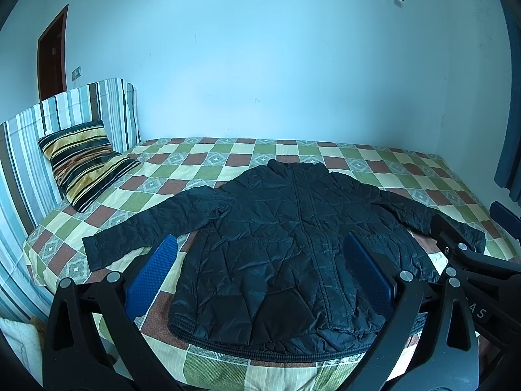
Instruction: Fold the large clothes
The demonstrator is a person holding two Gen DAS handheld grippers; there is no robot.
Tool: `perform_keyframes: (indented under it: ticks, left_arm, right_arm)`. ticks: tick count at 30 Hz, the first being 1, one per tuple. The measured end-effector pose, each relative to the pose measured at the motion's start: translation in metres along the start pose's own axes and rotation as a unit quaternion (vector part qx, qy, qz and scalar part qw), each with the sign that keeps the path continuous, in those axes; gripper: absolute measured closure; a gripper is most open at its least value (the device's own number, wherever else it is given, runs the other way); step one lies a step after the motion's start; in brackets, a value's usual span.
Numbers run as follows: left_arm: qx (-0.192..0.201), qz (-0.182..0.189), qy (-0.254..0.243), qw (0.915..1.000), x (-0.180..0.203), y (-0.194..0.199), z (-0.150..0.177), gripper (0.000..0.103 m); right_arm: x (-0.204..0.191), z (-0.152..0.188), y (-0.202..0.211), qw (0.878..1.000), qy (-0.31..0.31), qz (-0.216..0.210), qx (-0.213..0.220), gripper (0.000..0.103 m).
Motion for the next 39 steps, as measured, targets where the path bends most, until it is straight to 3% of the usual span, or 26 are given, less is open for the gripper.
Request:
perform_keyframes:
  ticks: [25, 31, 39]
  left_arm:
    - [-0.008, -0.001, -0.001, 1.0000, -0.002, -0.006, 0.004, 0.002]
    - [-0.036, -0.022, -0.005, 0.9991, -0.009, -0.042, 0.023, 0.002]
    - [-0.108, -0.098, -0.016, 0.9892, -0.040, -0.129, 0.065, 0.002]
  right_arm:
    - [-0.002, 0.000, -0.002, 1.000, -0.001, -0.004, -0.008, 0.005]
    - [0.012, 0.017, -0.032, 0.999, -0.019, -0.003, -0.038, 0.005]
    - [0.070, 0.055, -0.090, 0.993, -0.063, 0.044, -0.092, 0.005]
Point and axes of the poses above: each gripper's, at about its wrist camera, not at the fingertips, and y roughly against the way its jaws point, x to its right, z to its underside, the point moved 6 cm from there along -y, roughly the way its jaws point, and after that the axes turned 14 degrees about x, right-handed, at the moved point
